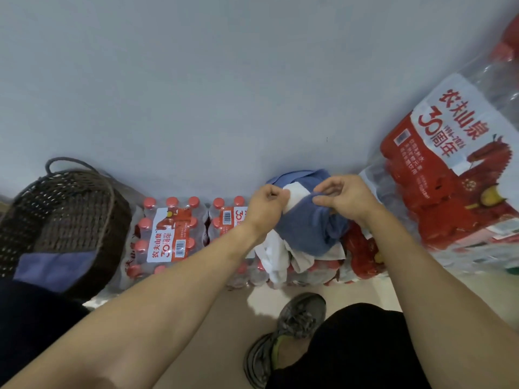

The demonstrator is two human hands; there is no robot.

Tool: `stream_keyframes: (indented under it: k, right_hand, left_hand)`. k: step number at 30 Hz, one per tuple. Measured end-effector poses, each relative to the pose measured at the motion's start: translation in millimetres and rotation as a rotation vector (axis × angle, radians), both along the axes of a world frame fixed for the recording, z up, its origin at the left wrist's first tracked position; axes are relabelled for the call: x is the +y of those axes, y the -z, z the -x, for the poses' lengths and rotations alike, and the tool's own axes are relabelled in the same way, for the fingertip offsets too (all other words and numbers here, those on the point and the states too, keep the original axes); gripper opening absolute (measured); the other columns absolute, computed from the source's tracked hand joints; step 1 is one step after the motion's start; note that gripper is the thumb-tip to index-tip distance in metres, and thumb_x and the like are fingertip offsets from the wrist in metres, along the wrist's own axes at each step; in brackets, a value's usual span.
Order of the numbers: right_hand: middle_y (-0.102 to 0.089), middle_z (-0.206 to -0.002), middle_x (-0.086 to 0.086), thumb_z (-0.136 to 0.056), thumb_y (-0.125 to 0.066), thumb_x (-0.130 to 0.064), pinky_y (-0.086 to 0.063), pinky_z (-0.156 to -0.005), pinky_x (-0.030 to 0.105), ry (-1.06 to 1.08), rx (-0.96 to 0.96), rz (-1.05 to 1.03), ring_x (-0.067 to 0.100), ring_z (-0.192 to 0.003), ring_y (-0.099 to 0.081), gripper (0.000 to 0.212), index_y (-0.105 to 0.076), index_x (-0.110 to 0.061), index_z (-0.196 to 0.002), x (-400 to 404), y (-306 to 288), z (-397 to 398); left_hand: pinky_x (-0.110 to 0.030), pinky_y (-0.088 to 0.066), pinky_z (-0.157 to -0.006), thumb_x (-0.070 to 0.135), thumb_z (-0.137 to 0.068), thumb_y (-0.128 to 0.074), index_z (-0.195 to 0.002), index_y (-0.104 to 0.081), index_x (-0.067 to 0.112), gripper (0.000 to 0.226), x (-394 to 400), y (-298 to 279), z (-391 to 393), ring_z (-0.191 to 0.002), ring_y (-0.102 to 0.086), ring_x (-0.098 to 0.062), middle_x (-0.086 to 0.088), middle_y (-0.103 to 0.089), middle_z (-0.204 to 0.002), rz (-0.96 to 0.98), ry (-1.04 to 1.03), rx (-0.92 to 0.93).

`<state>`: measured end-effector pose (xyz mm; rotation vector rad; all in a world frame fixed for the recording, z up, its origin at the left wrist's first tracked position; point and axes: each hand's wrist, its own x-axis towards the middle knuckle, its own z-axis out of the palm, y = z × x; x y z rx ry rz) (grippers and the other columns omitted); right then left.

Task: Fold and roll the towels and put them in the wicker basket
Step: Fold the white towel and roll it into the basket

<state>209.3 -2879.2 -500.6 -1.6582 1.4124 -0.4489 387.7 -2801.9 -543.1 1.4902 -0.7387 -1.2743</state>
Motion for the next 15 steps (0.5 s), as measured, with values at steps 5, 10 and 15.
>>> stream_keyframes:
  k: [5,10,15]
  right_hand:
    - [-0.062,-0.075,-0.004,-0.083,-0.071,0.0,-0.054,-0.058,0.018,0.383,-0.092,0.298,0.013,-0.066,-0.061,0.027,-0.059,-0.023,-0.078,-16,-12,2]
    - [-0.063,-0.089,0.001,-0.085,-0.065,-0.007,-0.042,-0.071,0.004,0.669,-0.209,0.721,0.006,-0.074,-0.057,0.011,-0.063,-0.007,-0.096,-14,-33,5]
    - [-0.063,-0.105,0.013,-0.085,-0.065,-0.01,-0.045,-0.081,0.013,0.536,-0.219,0.763,0.018,-0.094,-0.06,0.013,-0.061,-0.012,-0.097,-9,-42,-12]
  left_hand:
    - [-0.047,-0.055,-0.086,0.026,-0.1,-0.052,-0.089,-0.057,0.013,0.017,-21,-29,-31,-0.089,-0.063,-0.032,-0.012,-0.063,-0.092,0.033,-0.114,-0.082]
    - [-0.03,-0.042,-0.069,0.029,-0.101,-0.048,-0.092,-0.055,0.011,0.022,-39,-60,-68,-0.074,-0.049,-0.015,0.003,-0.052,-0.076,0.149,-0.151,-0.234]
    - [-0.023,-0.039,-0.062,0.035,-0.103,-0.043,-0.083,-0.049,0.014,0.029,-42,-88,-89,-0.07,-0.044,-0.01,0.005,-0.048,-0.075,0.177,-0.169,-0.393]
